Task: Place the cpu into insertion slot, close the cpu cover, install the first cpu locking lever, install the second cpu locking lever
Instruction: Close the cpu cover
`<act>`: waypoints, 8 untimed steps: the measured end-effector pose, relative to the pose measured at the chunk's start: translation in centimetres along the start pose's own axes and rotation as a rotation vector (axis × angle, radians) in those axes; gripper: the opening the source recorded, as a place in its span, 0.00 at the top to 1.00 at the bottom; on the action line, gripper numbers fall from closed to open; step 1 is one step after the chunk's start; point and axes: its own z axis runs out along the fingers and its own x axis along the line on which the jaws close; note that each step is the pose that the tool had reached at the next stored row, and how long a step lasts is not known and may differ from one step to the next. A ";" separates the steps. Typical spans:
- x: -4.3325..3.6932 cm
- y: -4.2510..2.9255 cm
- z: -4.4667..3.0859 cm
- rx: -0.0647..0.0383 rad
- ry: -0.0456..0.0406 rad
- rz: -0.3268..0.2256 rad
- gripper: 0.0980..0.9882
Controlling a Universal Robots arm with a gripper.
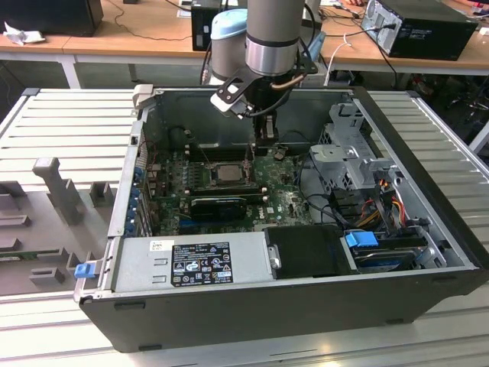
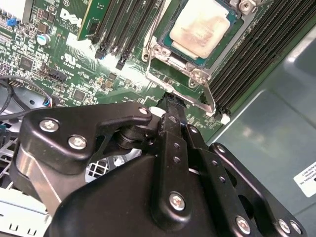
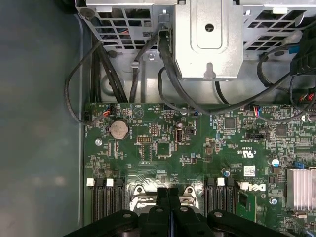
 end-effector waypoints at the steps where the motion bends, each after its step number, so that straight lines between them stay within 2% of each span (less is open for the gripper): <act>1: 0.00 -0.06 0.00 0.000 0.0000 0.000 0.99; 8: 0.00 -0.74 -0.02 0.000 0.0000 0.000 0.99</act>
